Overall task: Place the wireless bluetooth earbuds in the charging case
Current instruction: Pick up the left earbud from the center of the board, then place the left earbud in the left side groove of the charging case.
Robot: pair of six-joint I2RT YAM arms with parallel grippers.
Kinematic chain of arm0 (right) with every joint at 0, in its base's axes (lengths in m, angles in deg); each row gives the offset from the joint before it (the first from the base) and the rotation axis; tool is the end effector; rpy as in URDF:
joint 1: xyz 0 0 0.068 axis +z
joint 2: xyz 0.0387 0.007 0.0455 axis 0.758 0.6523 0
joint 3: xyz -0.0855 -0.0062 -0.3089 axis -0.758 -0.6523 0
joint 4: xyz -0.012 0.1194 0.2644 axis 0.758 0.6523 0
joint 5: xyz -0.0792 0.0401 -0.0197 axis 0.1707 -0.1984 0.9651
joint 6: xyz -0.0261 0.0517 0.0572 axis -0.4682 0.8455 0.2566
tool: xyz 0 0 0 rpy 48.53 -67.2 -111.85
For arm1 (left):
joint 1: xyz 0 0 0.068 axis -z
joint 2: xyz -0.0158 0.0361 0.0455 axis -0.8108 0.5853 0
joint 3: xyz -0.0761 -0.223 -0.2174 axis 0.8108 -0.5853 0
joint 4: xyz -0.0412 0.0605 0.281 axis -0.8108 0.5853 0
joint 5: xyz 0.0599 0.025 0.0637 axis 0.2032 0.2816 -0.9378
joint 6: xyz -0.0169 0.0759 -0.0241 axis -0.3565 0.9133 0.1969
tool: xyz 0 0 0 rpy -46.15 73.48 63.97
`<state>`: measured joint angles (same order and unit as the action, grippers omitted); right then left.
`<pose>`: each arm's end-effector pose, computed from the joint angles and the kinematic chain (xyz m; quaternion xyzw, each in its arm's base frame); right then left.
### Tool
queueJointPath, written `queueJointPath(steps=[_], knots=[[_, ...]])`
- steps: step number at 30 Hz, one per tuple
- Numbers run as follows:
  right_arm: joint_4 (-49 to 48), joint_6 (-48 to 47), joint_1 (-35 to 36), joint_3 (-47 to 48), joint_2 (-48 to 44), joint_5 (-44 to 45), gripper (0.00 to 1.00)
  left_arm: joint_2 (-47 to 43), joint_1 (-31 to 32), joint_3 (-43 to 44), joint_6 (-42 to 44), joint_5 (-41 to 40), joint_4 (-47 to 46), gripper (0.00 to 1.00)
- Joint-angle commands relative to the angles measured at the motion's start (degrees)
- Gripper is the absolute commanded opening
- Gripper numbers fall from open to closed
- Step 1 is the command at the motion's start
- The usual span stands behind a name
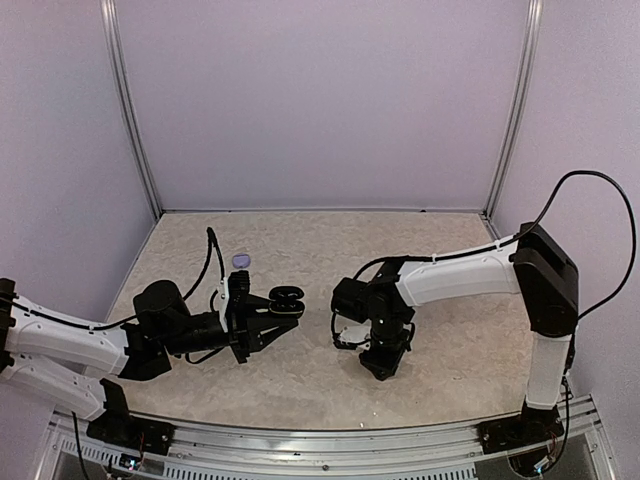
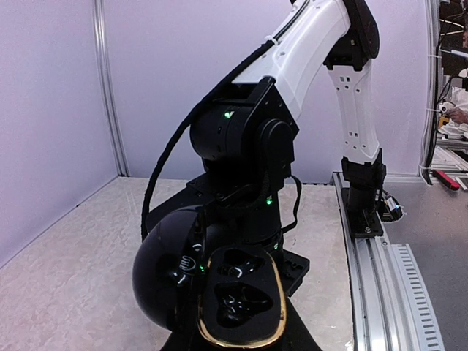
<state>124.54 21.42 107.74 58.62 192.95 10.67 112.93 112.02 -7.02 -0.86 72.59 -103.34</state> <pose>0.2015 0.3299 0.1444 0.4810 -0.8760 0.0124 0.0335 0.1313 -0.2480 0.2530 0.4409 0.5241 -0.4174 0.5972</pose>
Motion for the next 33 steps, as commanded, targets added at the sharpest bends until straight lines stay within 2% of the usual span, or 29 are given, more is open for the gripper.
queueJointPath(steps=[1, 10, 20, 27, 33], knots=[[0.63, -1.84, 0.69, 1.29, 1.18, 0.23, 0.35, -0.24, -0.36, 0.14, -0.08, 0.3, -1.71, 0.0], [0.67, -2.18, 0.78, 2.05, 0.7, 0.23, 0.23, -0.08, -0.36, 0.32, -0.13, 0.33, -1.77, 0.0], [-3.58, -2.55, 0.78, 3.07, -5.38, 2.13, 0.18, -0.19, -1.56, -0.18, -1.88, 0.95, -3.48, 0.0], [-11.2, -3.44, 0.74, 1.04, -15.06, 6.78, 0.16, -0.43, -3.09, -1.17, -3.76, 2.11, -6.1, 0.0], [-21.26, -6.94, 0.77, -1.2, -25.88, 4.59, 0.16, 0.09, -5.07, -1.53, -6.99, 4.11, -9.46, 0.0]])
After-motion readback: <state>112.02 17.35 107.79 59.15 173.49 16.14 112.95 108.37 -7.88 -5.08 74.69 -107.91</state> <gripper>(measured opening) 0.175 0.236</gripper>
